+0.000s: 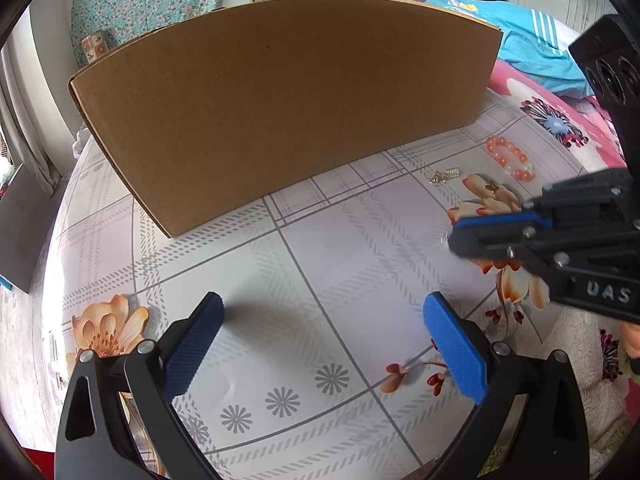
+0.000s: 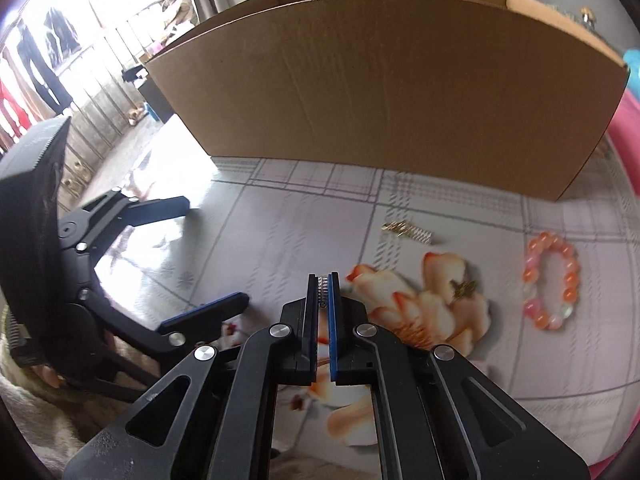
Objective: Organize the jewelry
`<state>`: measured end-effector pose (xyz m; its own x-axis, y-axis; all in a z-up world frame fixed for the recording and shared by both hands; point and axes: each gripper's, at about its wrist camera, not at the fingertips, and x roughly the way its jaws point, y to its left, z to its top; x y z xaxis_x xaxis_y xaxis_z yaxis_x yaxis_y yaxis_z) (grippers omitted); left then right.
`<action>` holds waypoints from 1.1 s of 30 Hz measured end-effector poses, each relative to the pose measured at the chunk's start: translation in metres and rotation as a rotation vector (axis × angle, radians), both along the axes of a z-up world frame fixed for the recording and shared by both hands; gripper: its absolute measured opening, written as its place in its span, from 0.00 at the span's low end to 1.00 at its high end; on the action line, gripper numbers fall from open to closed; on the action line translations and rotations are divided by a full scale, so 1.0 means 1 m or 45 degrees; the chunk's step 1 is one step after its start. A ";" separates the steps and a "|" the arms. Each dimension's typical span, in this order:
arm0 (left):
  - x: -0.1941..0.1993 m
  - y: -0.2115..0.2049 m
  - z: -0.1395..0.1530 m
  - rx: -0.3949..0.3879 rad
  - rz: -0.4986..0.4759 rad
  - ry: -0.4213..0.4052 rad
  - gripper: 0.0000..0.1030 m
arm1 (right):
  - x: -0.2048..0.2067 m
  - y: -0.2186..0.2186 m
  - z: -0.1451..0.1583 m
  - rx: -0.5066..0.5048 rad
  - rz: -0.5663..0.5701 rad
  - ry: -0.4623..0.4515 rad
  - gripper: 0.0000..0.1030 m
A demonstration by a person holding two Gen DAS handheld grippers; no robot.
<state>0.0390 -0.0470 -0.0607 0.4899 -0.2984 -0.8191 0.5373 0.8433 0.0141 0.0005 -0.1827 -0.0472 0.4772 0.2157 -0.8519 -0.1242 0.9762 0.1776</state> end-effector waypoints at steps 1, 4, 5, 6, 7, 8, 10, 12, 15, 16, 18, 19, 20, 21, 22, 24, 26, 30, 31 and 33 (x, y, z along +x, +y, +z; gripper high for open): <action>0.000 0.000 0.000 0.000 0.002 0.001 0.95 | -0.001 0.000 0.000 0.027 0.000 0.003 0.06; -0.001 -0.001 0.000 0.001 0.005 0.001 0.95 | -0.004 -0.008 0.009 0.013 -0.029 -0.052 0.21; -0.001 -0.001 0.000 0.001 0.004 0.001 0.95 | -0.001 -0.013 0.013 -0.009 -0.049 -0.073 0.22; -0.001 -0.002 0.000 0.000 0.004 0.001 0.95 | 0.000 -0.015 0.015 -0.024 -0.058 -0.084 0.22; -0.001 -0.001 0.000 0.000 0.003 0.001 0.95 | 0.003 -0.019 0.017 -0.043 -0.066 -0.096 0.22; -0.001 -0.002 0.000 0.001 0.005 0.002 0.95 | 0.006 -0.021 0.019 -0.069 -0.074 -0.108 0.22; -0.002 -0.002 -0.001 0.000 0.005 0.000 0.95 | 0.013 -0.023 0.018 -0.143 -0.060 -0.120 0.25; -0.002 -0.001 -0.001 -0.003 0.005 -0.003 0.95 | 0.021 -0.023 0.014 -0.211 -0.028 -0.108 0.26; -0.003 -0.001 -0.002 -0.001 0.000 0.000 0.95 | 0.026 -0.020 0.007 -0.264 0.014 -0.086 0.24; -0.002 -0.002 -0.001 -0.001 -0.003 0.001 0.95 | 0.026 -0.020 0.008 -0.259 0.016 -0.075 0.11; -0.002 -0.002 -0.001 -0.001 -0.008 0.001 0.95 | 0.022 -0.017 0.007 -0.234 0.016 -0.044 0.02; -0.003 -0.002 -0.002 -0.002 -0.011 -0.001 0.95 | 0.020 -0.017 0.008 -0.234 0.014 -0.042 0.02; -0.003 -0.002 -0.002 -0.003 -0.014 -0.002 0.95 | 0.016 -0.016 0.007 -0.233 0.011 -0.041 0.02; -0.003 -0.002 -0.002 -0.004 -0.016 -0.002 0.95 | 0.011 -0.015 0.007 -0.228 0.004 -0.038 0.01; -0.003 -0.002 -0.002 -0.004 -0.018 -0.002 0.95 | 0.006 -0.014 0.008 -0.211 -0.011 -0.033 0.01; -0.002 -0.002 -0.002 -0.005 -0.020 -0.002 0.95 | -0.002 -0.013 0.009 -0.160 -0.039 -0.025 0.01; -0.002 -0.001 -0.001 -0.008 -0.019 -0.004 0.95 | -0.013 -0.018 0.011 -0.080 -0.080 -0.029 0.01; -0.006 -0.001 0.001 -0.022 -0.013 -0.033 0.94 | -0.033 -0.036 0.021 0.084 -0.165 -0.057 0.01; -0.008 -0.001 0.002 -0.030 -0.019 -0.044 0.93 | -0.036 -0.040 0.022 0.122 -0.184 -0.061 0.01; -0.014 -0.003 0.007 -0.062 -0.052 -0.068 0.85 | -0.041 -0.045 0.021 0.131 -0.212 -0.068 0.01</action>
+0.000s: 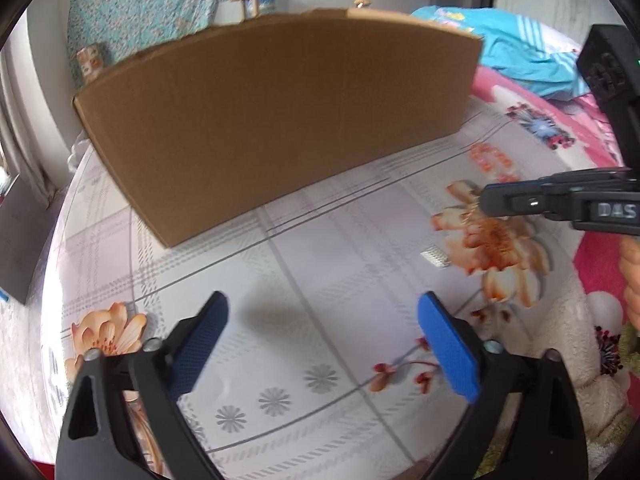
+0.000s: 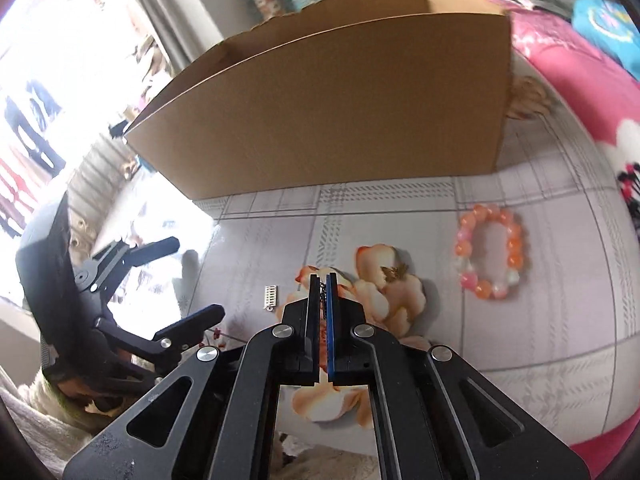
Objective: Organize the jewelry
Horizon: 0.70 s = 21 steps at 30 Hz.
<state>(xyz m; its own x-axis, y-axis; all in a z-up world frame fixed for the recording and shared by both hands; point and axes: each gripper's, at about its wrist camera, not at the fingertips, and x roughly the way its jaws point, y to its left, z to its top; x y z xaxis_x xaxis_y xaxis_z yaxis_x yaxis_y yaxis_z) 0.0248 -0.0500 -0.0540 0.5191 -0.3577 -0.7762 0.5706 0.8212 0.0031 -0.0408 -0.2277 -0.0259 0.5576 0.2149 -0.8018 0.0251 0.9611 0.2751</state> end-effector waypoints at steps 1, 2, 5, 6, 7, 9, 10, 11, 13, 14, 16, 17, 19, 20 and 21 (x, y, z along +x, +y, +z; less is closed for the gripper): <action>-0.002 -0.001 0.002 -0.013 -0.015 -0.006 0.83 | -0.003 -0.003 0.000 -0.001 -0.008 0.000 0.01; -0.005 -0.003 0.004 -0.033 -0.039 -0.009 0.77 | -0.008 -0.007 0.000 0.006 -0.017 0.003 0.01; -0.012 -0.014 0.009 -0.083 -0.119 -0.001 0.63 | -0.007 -0.020 -0.003 0.020 -0.026 0.010 0.01; -0.013 -0.020 0.010 -0.093 -0.157 0.006 0.58 | -0.008 -0.021 -0.004 0.023 -0.030 0.009 0.01; -0.013 -0.024 0.010 -0.088 -0.180 0.007 0.56 | -0.009 -0.022 -0.006 0.029 -0.034 0.008 0.01; -0.013 -0.033 0.010 -0.069 -0.228 0.009 0.44 | -0.008 -0.025 -0.008 0.049 -0.050 0.007 0.01; -0.012 -0.037 0.009 -0.059 -0.248 0.010 0.41 | -0.008 -0.021 -0.014 0.057 -0.056 0.004 0.01; -0.010 -0.040 0.007 -0.048 -0.261 0.019 0.37 | -0.009 -0.023 -0.014 0.065 -0.060 0.003 0.01; -0.007 -0.047 0.004 -0.030 -0.277 0.042 0.30 | -0.008 -0.026 -0.018 0.090 -0.065 0.005 0.01; -0.006 -0.049 0.004 -0.022 -0.283 0.033 0.29 | 0.000 -0.023 -0.022 0.096 -0.064 0.008 0.01; -0.006 -0.052 0.004 0.009 -0.297 0.021 0.26 | 0.000 -0.022 -0.027 0.112 -0.062 0.001 0.01; -0.006 -0.054 0.004 0.028 -0.301 0.009 0.25 | 0.000 -0.022 -0.027 0.122 -0.058 -0.001 0.01; -0.005 -0.057 0.003 0.052 -0.317 -0.003 0.23 | -0.007 -0.029 -0.024 0.130 -0.054 -0.010 0.01; -0.004 -0.058 0.003 0.058 -0.322 -0.003 0.21 | -0.009 -0.030 -0.023 0.134 -0.054 -0.012 0.01; -0.004 -0.060 0.003 0.065 -0.327 -0.005 0.17 | -0.008 -0.030 -0.023 0.144 -0.054 -0.015 0.01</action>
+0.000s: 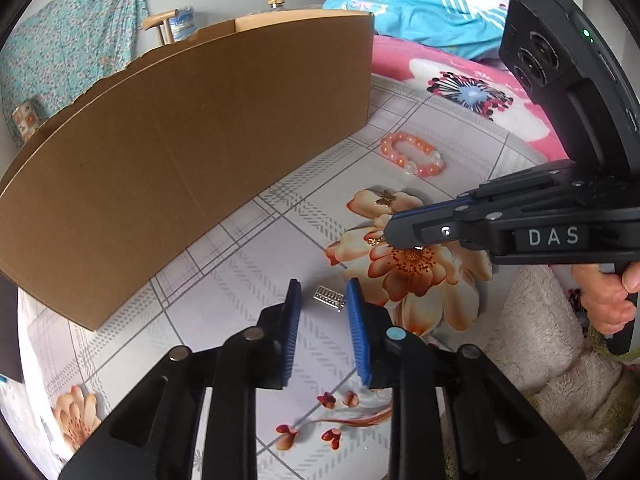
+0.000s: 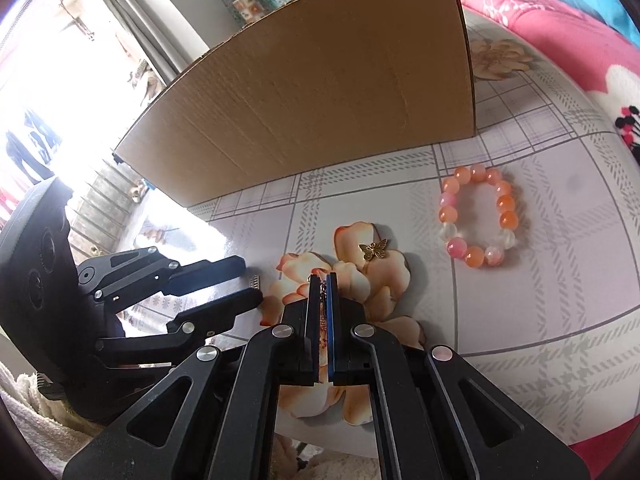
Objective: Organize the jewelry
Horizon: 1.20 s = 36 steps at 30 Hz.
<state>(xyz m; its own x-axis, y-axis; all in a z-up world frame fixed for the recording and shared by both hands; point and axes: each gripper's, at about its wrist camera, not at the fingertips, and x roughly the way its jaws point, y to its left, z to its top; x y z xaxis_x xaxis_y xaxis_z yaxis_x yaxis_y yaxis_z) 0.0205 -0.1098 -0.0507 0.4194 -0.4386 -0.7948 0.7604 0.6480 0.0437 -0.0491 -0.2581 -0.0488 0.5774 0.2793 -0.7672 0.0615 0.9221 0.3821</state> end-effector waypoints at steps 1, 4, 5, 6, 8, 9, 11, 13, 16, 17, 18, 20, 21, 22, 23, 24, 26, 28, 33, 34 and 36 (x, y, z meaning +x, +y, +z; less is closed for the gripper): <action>0.000 -0.001 0.000 0.006 -0.011 -0.001 0.15 | 0.000 -0.001 0.000 0.008 0.000 -0.002 0.01; -0.002 -0.005 0.000 0.020 -0.032 -0.009 0.06 | 0.001 -0.001 -0.001 0.026 0.000 -0.006 0.01; -0.003 -0.006 0.000 0.024 -0.033 -0.013 0.04 | 0.001 -0.001 -0.001 0.032 0.000 -0.008 0.01; -0.003 -0.005 0.000 0.024 -0.033 -0.014 0.04 | 0.002 -0.003 -0.002 0.042 0.000 -0.009 0.01; -0.002 -0.004 0.000 0.016 -0.027 -0.003 0.04 | 0.001 -0.005 -0.002 0.062 -0.001 -0.013 0.01; -0.001 -0.003 0.000 0.007 -0.022 0.004 0.02 | 0.001 -0.006 -0.001 0.069 -0.001 -0.016 0.01; 0.000 -0.002 0.001 -0.003 -0.014 0.017 0.00 | 0.000 -0.009 0.002 0.088 0.000 -0.031 0.01; 0.000 -0.001 0.000 -0.010 -0.008 0.026 0.00 | 0.000 -0.011 0.004 0.093 -0.001 -0.040 0.01; 0.000 0.001 0.000 -0.021 0.001 0.034 0.00 | -0.001 -0.014 0.008 0.098 -0.004 -0.050 0.01; 0.000 0.002 0.001 -0.027 0.003 0.033 0.00 | -0.002 -0.015 0.010 0.100 -0.006 -0.054 0.01; -0.001 0.003 0.002 -0.034 0.006 0.031 0.00 | -0.003 -0.016 0.011 0.101 -0.007 -0.058 0.01; -0.002 0.006 0.006 -0.053 0.009 0.029 0.00 | -0.005 -0.018 0.015 0.107 -0.011 -0.067 0.01; -0.003 0.007 0.007 -0.061 0.010 0.027 0.00 | -0.006 -0.019 0.016 0.110 -0.012 -0.071 0.01; -0.003 0.009 0.010 -0.070 0.013 0.024 0.00 | -0.007 -0.020 0.017 0.112 -0.014 -0.075 0.01; -0.003 0.010 0.011 -0.076 0.014 0.022 0.00 | -0.007 -0.020 0.019 0.111 -0.016 -0.079 0.01; -0.003 0.011 0.013 -0.082 0.018 0.018 0.00 | -0.009 -0.021 0.021 0.108 -0.018 -0.085 0.01; -0.003 0.011 0.015 -0.089 0.016 0.018 0.00 | -0.010 -0.022 0.023 0.109 -0.018 -0.091 0.01; 0.000 0.010 0.015 -0.100 0.033 0.030 0.00 | -0.012 -0.022 0.027 0.103 -0.019 -0.095 0.01; 0.005 0.001 0.012 -0.091 0.037 0.066 0.13 | -0.013 -0.020 0.026 0.100 -0.023 -0.089 0.01; 0.005 -0.001 0.010 -0.079 0.033 0.068 0.14 | -0.013 -0.020 0.026 0.100 -0.025 -0.088 0.01; 0.007 -0.008 0.003 -0.023 0.032 0.074 0.16 | -0.013 -0.020 0.024 0.102 -0.027 -0.088 0.01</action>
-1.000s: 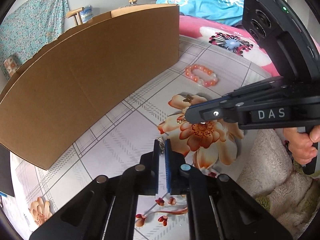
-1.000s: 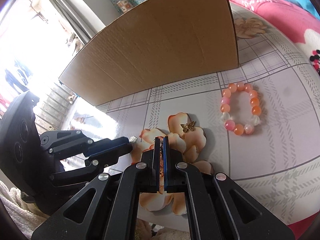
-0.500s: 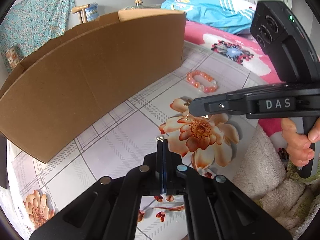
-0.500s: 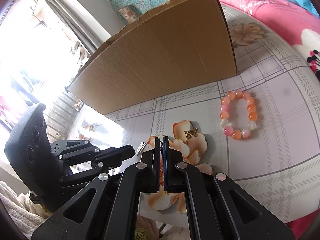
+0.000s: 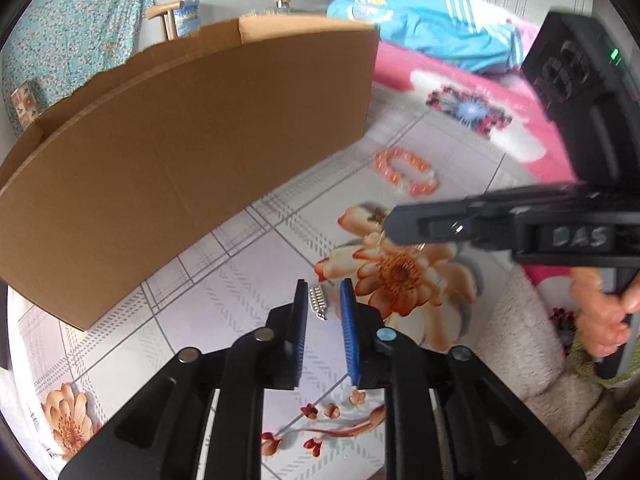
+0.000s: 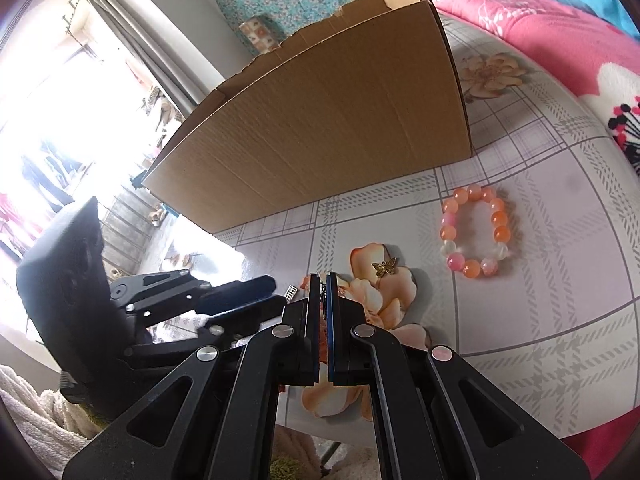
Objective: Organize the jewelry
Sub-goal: 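Close the left gripper on the gold spring charm, then carry both spring charms over the box and open both grippers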
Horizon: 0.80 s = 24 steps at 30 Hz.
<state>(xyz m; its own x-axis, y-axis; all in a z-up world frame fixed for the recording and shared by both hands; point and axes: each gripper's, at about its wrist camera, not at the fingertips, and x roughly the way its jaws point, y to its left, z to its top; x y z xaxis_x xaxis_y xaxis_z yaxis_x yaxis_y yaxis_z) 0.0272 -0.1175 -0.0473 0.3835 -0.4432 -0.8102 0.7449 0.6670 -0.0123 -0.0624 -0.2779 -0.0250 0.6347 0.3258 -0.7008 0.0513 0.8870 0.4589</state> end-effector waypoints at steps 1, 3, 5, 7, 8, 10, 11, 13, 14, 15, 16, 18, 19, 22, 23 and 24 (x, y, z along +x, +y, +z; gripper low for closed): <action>0.000 -0.001 -0.002 0.010 -0.002 -0.008 0.16 | 0.000 -0.001 -0.001 0.002 -0.002 0.000 0.01; -0.001 -0.003 -0.002 0.027 -0.006 -0.026 0.16 | -0.001 -0.001 -0.001 0.006 -0.006 -0.001 0.01; 0.001 -0.004 -0.002 0.033 0.005 -0.016 0.16 | -0.001 -0.003 -0.001 0.008 -0.007 -0.004 0.01; 0.002 -0.005 -0.002 0.049 0.011 -0.025 0.11 | -0.001 -0.004 -0.002 0.018 -0.008 -0.009 0.01; 0.001 -0.005 -0.002 0.068 0.016 -0.043 0.05 | -0.001 -0.005 -0.003 0.022 -0.008 -0.010 0.01; 0.002 -0.007 -0.003 0.079 0.015 -0.048 0.04 | -0.001 -0.007 -0.004 0.032 -0.006 -0.010 0.01; 0.003 -0.006 -0.002 0.078 0.013 -0.045 0.04 | -0.001 -0.008 -0.005 0.035 -0.005 -0.010 0.01; 0.003 -0.005 -0.001 0.080 0.003 -0.045 0.04 | -0.001 -0.009 -0.005 0.041 -0.005 -0.013 0.01; 0.004 -0.005 -0.001 0.079 0.003 -0.042 0.04 | -0.001 -0.010 -0.005 0.047 -0.004 -0.016 0.01; 0.005 -0.003 -0.001 0.071 0.007 -0.030 0.04 | -0.001 -0.010 -0.004 0.051 -0.004 -0.018 0.01; 0.005 -0.002 0.000 0.066 0.011 -0.022 0.04 | -0.001 -0.011 -0.003 0.057 -0.004 -0.023 0.01; 0.007 0.003 0.001 0.052 0.029 -0.005 0.04 | -0.001 -0.011 0.000 0.063 -0.005 -0.033 0.01; 0.007 0.006 0.002 0.046 0.035 -0.001 0.04 | -0.002 -0.012 0.002 0.063 -0.004 -0.040 0.01; 0.005 0.016 0.011 0.006 0.055 0.009 0.04 | -0.005 -0.012 0.011 0.062 0.001 -0.059 0.01; 0.004 0.019 0.015 -0.006 0.060 0.004 0.04 | -0.007 -0.012 0.016 0.058 0.004 -0.072 0.01; 0.001 0.024 0.022 -0.023 0.065 -0.008 0.04 | -0.007 -0.012 0.021 0.059 0.004 -0.082 0.01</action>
<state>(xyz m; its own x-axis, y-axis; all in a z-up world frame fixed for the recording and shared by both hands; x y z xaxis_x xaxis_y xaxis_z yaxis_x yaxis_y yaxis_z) 0.0285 -0.0940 -0.0249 0.4113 -0.4372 -0.7998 0.7099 0.7040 -0.0198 -0.0691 -0.2903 -0.0044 0.6767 0.3591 -0.6428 0.0175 0.8650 0.5015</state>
